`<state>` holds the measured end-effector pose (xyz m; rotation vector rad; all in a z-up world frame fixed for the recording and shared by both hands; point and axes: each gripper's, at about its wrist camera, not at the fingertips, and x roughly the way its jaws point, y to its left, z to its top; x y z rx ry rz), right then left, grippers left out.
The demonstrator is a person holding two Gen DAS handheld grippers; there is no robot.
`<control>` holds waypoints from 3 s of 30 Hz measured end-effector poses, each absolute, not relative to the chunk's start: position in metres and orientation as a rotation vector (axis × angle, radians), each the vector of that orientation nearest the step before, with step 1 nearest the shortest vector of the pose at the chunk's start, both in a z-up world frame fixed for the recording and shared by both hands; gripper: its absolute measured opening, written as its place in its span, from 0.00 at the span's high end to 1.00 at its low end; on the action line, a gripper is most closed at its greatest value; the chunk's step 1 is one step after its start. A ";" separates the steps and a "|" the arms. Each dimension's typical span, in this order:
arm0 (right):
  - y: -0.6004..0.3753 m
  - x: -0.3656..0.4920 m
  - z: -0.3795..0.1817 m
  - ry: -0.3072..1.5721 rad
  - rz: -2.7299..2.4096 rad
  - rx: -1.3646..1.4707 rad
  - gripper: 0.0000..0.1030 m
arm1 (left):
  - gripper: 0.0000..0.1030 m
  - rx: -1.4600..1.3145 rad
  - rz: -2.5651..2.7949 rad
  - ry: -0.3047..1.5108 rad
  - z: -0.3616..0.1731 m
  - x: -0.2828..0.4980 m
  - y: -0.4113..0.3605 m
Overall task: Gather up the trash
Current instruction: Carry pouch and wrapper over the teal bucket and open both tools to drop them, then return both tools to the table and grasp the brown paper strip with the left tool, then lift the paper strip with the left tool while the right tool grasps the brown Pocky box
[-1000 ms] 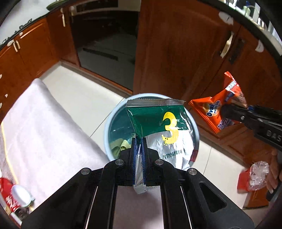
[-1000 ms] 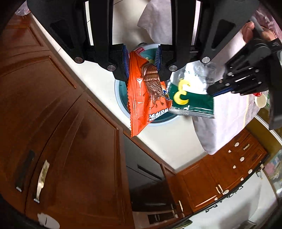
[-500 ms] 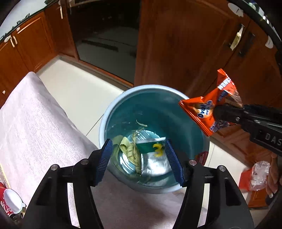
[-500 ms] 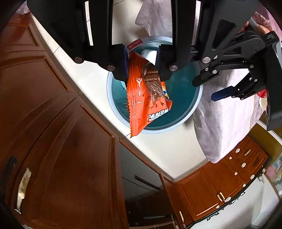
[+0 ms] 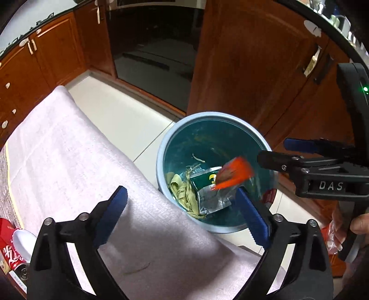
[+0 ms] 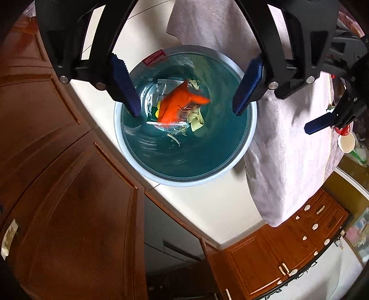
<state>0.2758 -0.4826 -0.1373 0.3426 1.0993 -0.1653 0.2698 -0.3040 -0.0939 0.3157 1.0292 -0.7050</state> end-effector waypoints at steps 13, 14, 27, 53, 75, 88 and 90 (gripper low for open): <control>-0.452 0.261 -0.120 1.130 -0.190 0.313 0.15 | 0.04 0.268 -0.685 1.011 -0.077 0.254 -0.270; -0.448 0.260 -0.118 1.128 -0.185 0.310 0.15 | 0.04 0.264 -0.677 1.009 -0.074 0.251 -0.263; -0.334 0.236 -0.074 1.077 -0.021 0.207 0.15 | 0.04 0.213 -0.534 0.947 -0.036 0.211 -0.147; -0.173 0.254 -0.090 1.168 0.168 0.074 0.15 | 0.08 0.112 -0.330 0.954 -0.057 0.217 0.016; -0.143 0.279 -0.111 1.205 0.244 0.060 0.15 | 0.90 0.182 -0.322 0.945 -0.061 0.213 0.034; -0.111 0.308 -0.134 1.233 0.380 0.074 0.15 | 0.90 0.163 -0.181 0.999 -0.069 0.206 0.096; -0.108 0.312 -0.138 1.232 0.412 0.098 0.15 | 0.89 0.159 -0.181 1.011 -0.075 0.208 0.095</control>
